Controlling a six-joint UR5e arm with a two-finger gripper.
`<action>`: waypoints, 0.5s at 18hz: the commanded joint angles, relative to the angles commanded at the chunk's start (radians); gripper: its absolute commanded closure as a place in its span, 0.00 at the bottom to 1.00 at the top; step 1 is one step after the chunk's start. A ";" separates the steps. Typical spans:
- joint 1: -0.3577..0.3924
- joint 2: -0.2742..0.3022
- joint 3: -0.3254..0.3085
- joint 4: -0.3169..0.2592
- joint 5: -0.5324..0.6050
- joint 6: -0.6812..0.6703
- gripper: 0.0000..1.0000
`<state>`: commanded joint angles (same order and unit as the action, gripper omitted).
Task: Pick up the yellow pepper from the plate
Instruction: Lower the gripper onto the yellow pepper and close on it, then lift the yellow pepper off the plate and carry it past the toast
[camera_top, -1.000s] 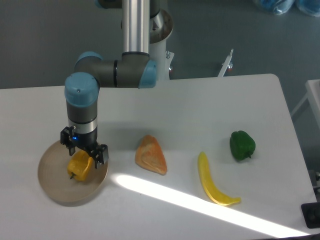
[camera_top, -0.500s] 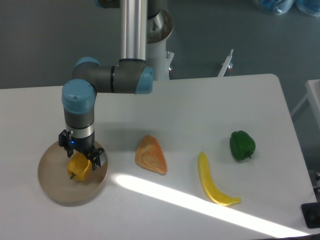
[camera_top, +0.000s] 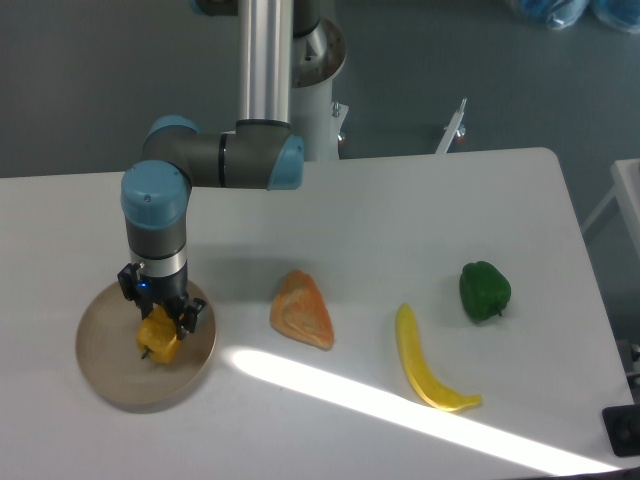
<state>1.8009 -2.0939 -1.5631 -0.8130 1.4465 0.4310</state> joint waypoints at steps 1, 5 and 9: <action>0.000 0.002 0.000 0.000 0.000 0.000 0.54; 0.000 0.006 0.005 0.000 0.000 0.002 0.56; 0.005 0.043 0.020 -0.006 0.006 0.026 0.56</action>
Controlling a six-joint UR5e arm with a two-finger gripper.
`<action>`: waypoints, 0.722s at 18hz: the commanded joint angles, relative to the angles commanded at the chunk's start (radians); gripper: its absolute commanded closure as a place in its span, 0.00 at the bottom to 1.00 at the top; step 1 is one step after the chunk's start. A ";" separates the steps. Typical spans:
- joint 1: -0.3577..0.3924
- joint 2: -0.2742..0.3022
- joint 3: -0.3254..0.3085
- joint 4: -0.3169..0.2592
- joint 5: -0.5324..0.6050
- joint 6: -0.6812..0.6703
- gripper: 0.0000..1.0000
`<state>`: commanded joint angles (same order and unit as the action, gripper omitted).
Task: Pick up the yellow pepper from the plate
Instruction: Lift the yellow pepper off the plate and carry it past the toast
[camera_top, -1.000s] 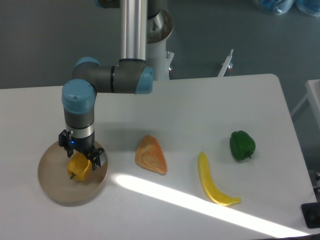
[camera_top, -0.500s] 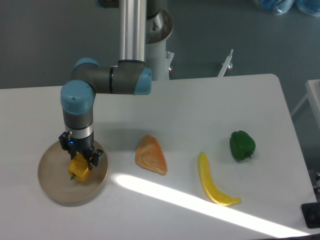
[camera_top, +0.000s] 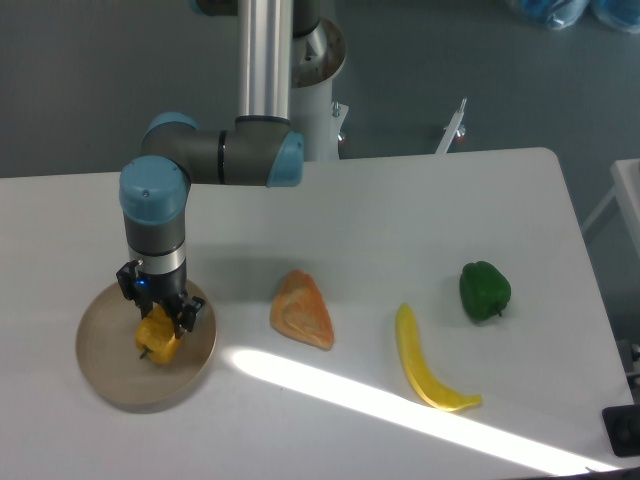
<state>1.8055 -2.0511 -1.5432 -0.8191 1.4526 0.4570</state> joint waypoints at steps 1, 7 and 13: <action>0.003 0.017 0.000 -0.003 0.008 0.014 0.56; 0.138 0.109 -0.029 -0.018 0.038 0.204 0.56; 0.334 0.183 -0.040 -0.130 0.040 0.487 0.56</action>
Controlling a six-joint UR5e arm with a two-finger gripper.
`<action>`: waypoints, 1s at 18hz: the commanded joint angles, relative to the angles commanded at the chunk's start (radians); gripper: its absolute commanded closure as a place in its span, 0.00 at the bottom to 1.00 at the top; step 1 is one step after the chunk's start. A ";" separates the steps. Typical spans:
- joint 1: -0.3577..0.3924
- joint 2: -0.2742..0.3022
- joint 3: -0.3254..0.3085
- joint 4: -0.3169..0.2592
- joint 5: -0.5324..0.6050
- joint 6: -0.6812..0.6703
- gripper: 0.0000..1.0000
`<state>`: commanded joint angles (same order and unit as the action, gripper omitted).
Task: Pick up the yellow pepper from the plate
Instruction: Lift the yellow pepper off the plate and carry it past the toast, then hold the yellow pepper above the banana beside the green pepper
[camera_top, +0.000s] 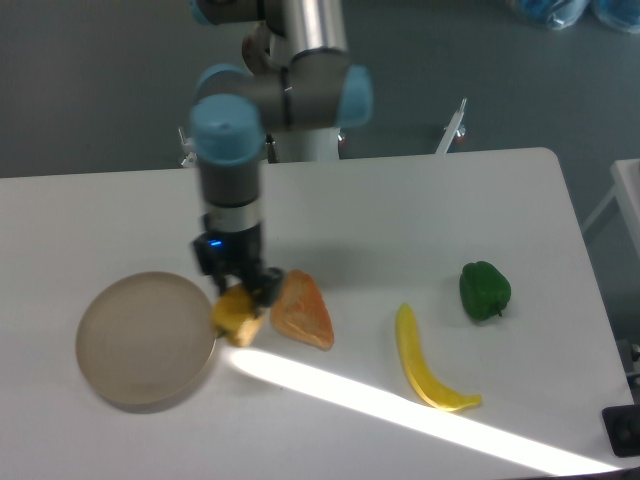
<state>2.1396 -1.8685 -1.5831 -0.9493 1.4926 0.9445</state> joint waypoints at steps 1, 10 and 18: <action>0.029 0.005 0.000 -0.015 0.003 0.048 0.56; 0.164 0.014 0.015 -0.025 0.045 0.299 0.56; 0.187 0.014 0.029 -0.020 0.044 0.321 0.56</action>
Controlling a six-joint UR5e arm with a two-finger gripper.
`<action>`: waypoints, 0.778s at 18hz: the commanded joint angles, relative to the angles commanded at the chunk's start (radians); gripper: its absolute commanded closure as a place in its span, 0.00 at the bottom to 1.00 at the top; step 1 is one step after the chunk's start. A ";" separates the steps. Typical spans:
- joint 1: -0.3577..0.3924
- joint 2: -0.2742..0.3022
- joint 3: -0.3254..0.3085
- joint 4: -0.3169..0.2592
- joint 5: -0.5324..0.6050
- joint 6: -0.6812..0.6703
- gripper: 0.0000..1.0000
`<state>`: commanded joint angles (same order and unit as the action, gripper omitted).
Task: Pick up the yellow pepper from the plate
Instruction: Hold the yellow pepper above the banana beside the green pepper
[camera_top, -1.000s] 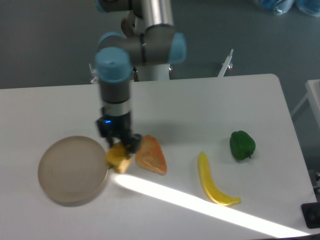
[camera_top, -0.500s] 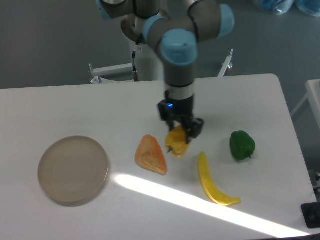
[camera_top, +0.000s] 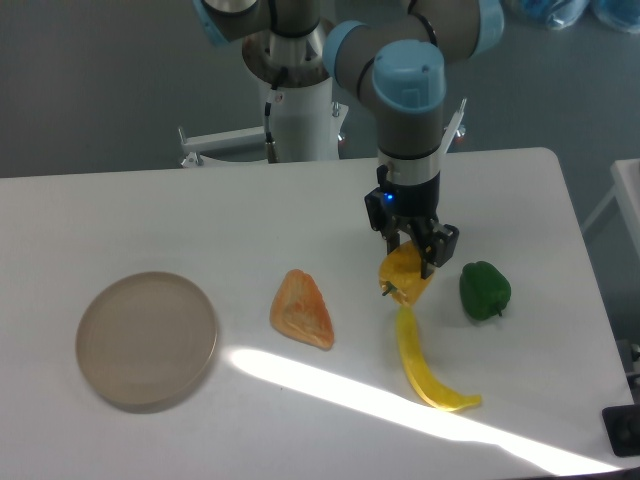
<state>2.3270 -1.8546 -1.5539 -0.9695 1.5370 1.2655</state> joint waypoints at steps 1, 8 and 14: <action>0.000 0.000 0.000 0.002 0.000 -0.002 0.56; -0.006 -0.018 0.011 0.003 0.002 -0.005 0.56; -0.006 -0.025 0.023 0.008 0.002 -0.003 0.56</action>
<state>2.3209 -1.8791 -1.5309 -0.9618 1.5386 1.2625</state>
